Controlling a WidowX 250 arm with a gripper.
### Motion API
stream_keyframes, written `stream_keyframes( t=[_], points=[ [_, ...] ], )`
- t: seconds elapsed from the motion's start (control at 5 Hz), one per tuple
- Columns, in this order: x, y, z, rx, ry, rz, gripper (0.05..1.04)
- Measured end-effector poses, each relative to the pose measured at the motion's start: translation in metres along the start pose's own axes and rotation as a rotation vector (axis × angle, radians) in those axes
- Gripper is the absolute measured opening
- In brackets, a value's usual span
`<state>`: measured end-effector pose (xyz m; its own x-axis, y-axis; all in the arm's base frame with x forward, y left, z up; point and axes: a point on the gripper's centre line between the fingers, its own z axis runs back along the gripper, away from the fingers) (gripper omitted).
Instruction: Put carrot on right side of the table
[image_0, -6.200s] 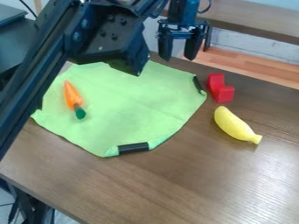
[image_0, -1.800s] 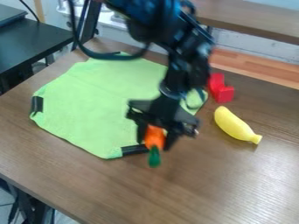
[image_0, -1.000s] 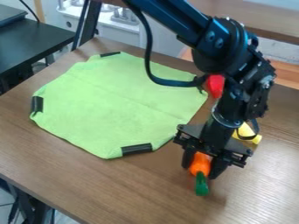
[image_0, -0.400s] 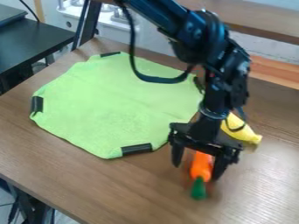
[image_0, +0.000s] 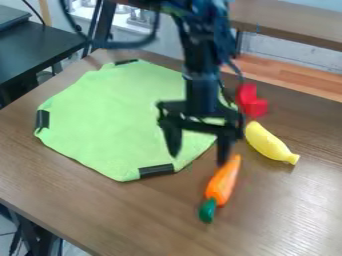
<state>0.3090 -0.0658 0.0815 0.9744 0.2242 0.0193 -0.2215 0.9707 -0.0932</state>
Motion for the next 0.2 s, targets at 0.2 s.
stream_keyframes(
  t=[0.2],
  points=[
    [-0.0003, 0.0431, 0.0468, -0.070, -0.025, 0.060, 0.999]
  ],
)
